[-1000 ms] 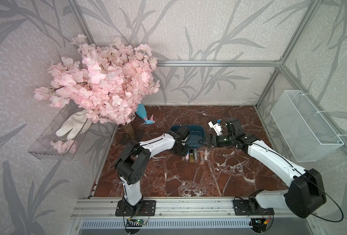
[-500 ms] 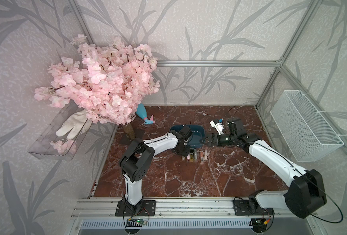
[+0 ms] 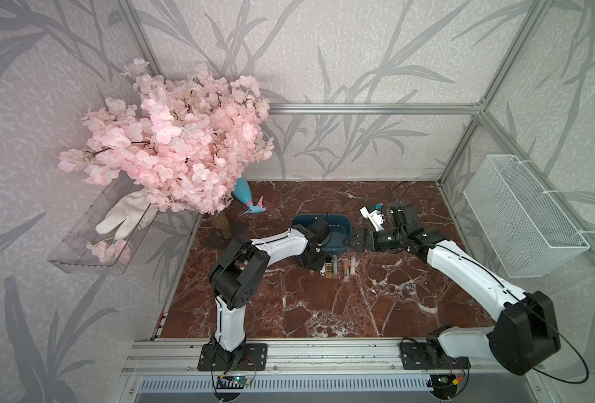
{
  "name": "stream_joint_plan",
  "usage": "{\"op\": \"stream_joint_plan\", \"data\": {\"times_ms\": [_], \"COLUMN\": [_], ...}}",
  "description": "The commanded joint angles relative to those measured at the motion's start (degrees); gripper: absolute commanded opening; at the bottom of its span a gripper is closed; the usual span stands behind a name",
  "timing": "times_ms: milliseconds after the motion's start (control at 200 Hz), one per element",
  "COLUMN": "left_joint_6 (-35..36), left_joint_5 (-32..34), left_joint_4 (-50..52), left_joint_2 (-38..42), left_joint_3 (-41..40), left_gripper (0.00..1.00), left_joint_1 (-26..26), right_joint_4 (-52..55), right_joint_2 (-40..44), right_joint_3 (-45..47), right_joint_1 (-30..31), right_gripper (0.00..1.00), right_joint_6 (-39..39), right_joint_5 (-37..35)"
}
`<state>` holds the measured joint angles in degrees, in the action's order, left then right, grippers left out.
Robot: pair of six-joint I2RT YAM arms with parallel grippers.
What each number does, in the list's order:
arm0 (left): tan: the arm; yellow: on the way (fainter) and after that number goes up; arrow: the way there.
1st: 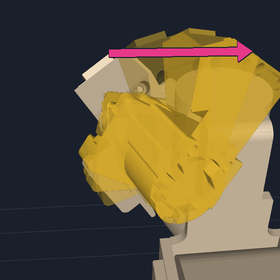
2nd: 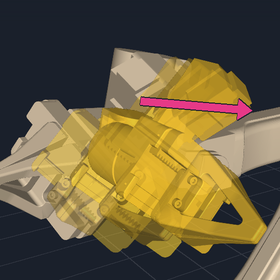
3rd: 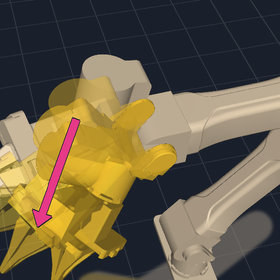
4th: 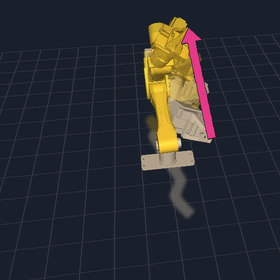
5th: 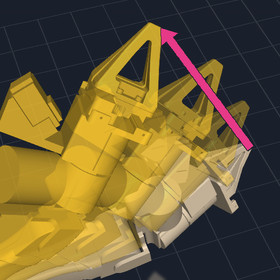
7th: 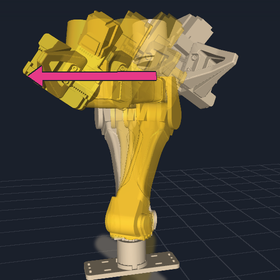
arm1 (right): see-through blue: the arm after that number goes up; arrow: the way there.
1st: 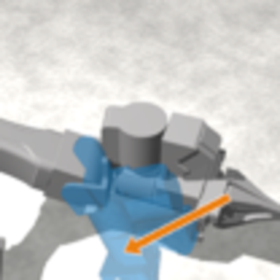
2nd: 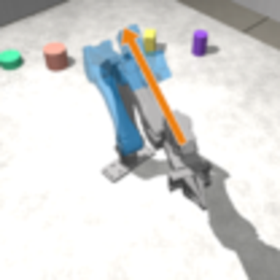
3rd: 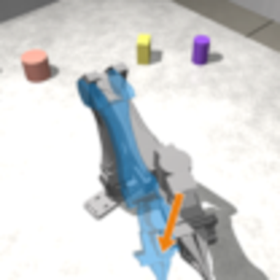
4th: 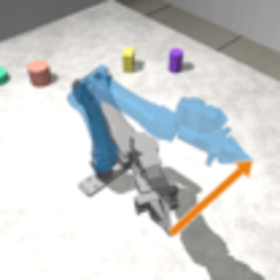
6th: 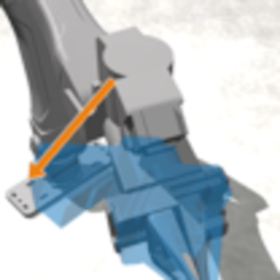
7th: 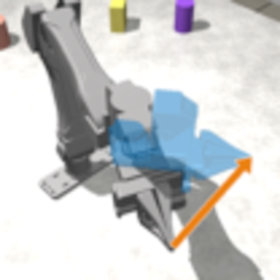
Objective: Put the lipstick into the storage box
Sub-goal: Pick up the lipstick at the center of the board.
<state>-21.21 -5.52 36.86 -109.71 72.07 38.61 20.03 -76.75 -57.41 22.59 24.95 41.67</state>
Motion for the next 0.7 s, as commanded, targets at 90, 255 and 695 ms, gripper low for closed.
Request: {"op": "stream_joint_plan", "data": {"times_ms": [90,255,695], "left_joint_6": [-0.41,-0.32,-0.49], "left_joint_5": [1.45,1.54,1.63], "left_joint_4": [1.96,2.50,3.83], "left_joint_2": [-0.50,0.08,7.34], "left_joint_3": [0.08,0.42,-2.76], "left_gripper": [0.24,0.24,0.24], "left_joint_1": [0.26,0.39,0.34], "right_joint_4": [-0.07,-0.08,-2.81], "right_joint_2": [1.03,0.99,0.55], "right_joint_3": [0.63,0.54,2.33], "right_joint_1": [-0.27,-0.26,-0.18], "right_gripper": [0.99,0.99,0.99], "right_joint_6": [-0.53,-0.43,1.60], "right_joint_5": [1.04,1.11,2.22]}}
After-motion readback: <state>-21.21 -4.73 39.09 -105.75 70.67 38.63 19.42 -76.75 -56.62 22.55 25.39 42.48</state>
